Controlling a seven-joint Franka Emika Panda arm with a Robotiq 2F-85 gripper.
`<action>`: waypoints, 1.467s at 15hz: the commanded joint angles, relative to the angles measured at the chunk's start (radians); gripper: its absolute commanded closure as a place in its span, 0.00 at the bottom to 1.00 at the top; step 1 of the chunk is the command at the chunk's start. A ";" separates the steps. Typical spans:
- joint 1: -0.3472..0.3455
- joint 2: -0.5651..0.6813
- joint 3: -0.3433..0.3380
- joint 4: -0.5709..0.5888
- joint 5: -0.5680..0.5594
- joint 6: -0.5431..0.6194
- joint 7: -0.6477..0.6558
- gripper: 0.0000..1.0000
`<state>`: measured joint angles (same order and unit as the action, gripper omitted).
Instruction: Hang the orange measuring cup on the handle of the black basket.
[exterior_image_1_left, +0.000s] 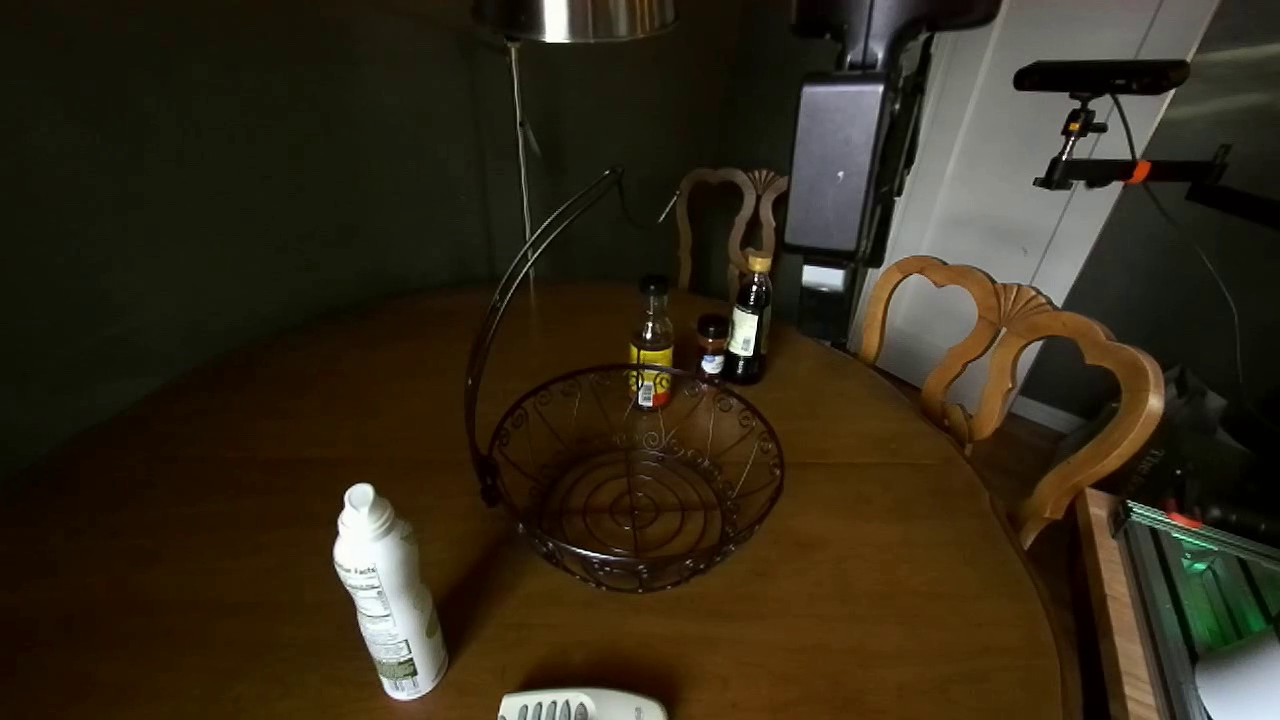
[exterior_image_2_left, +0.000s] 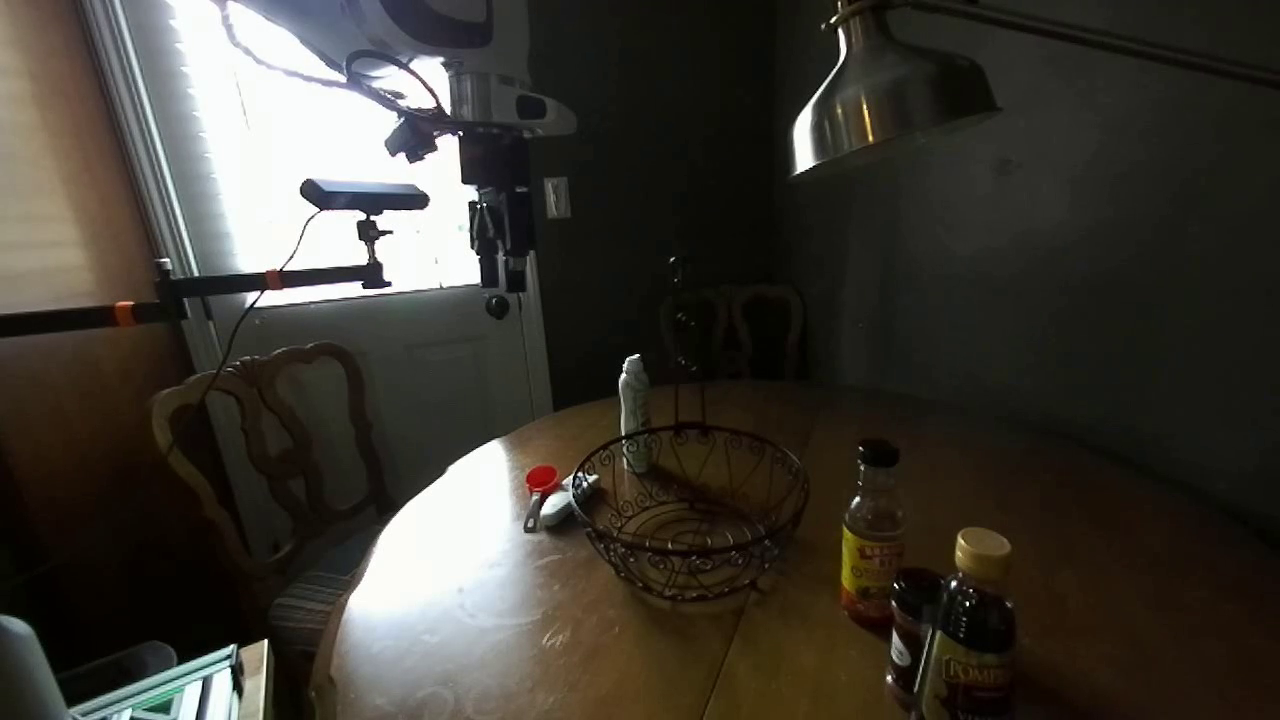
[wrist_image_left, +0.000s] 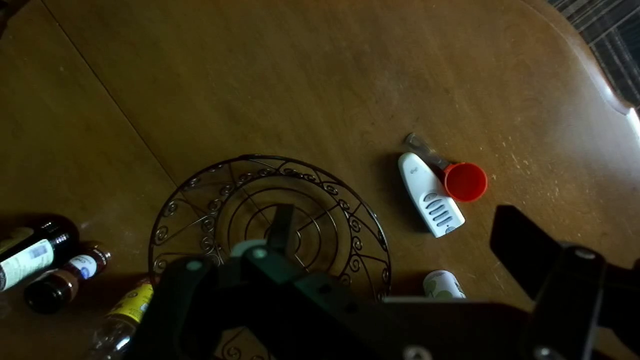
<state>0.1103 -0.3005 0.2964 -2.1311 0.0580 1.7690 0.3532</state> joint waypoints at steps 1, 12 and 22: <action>0.019 0.003 -0.017 0.003 -0.005 -0.003 0.005 0.00; 0.031 0.163 -0.038 0.102 -0.124 0.054 -0.256 0.00; 0.059 0.286 -0.056 0.161 -0.102 0.111 -0.434 0.00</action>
<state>0.1483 -0.0155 0.2616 -1.9727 -0.0439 1.8822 -0.0821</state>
